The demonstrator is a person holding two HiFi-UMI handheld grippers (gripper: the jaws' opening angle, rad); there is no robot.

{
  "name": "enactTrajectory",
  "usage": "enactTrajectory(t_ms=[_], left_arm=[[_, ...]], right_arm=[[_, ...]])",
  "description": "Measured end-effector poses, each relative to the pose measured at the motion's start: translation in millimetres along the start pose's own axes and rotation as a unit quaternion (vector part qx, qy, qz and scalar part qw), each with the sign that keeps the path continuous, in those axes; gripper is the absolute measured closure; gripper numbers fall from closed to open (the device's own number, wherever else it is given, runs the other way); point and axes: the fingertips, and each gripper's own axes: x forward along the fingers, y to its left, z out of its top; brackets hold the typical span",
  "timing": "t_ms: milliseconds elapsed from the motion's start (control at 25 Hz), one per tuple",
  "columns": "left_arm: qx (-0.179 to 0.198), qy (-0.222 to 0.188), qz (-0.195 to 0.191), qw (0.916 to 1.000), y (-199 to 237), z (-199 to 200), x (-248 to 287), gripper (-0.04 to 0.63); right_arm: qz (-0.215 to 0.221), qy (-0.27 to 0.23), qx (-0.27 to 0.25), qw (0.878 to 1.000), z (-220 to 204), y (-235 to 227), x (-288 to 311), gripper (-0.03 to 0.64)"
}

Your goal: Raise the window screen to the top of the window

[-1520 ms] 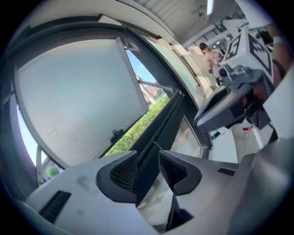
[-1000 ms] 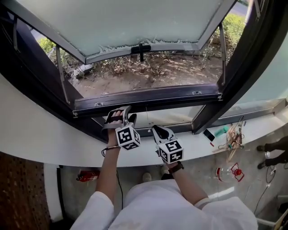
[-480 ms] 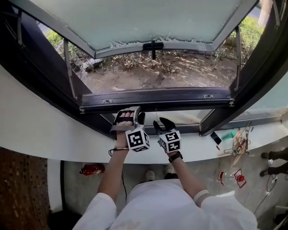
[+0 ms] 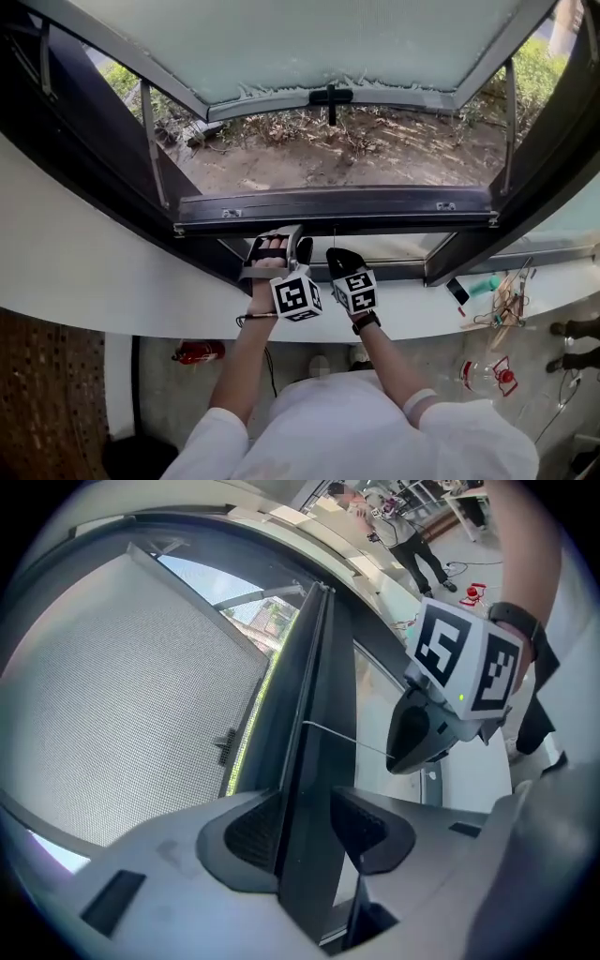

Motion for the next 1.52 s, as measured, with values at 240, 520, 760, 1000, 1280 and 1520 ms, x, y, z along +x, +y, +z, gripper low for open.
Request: enactTrajectory(t_ms=[240, 520, 760, 1000, 1280, 1520], left_arm=[[-0.006, -0.006, 0.002, 1.0000, 1, 0, 1, 0.425], [-0.010, -0.011, 0.008, 0.9998, 1, 0, 1, 0.425], [-0.013, -0.017, 0.007, 0.9997, 0, 1, 0, 0.425], [-0.006, -0.016, 0.026, 0.9995, -1, 1, -2, 0.426], [-0.013, -0.014, -0.009, 0.9998, -6, 2, 0, 0.430], [-0.016, -0.021, 0.004, 0.9997, -9, 1, 0, 0.431]], right_arm=[[0.012, 0.044, -0.007, 0.999, -45, 5, -4, 0.611], [0.012, 0.160, -0.009, 0.987, -146, 9, -25, 0.612], [-0.004, 0.234, 0.005, 0.972, -229, 0, -64, 0.614], [-0.029, 0.211, -0.037, 0.976, -227, -2, -79, 0.614], [-0.026, 0.209, -0.033, 0.977, -232, 4, -82, 0.615], [-0.031, 0.207, -0.031, 0.977, -233, 3, -90, 0.614]])
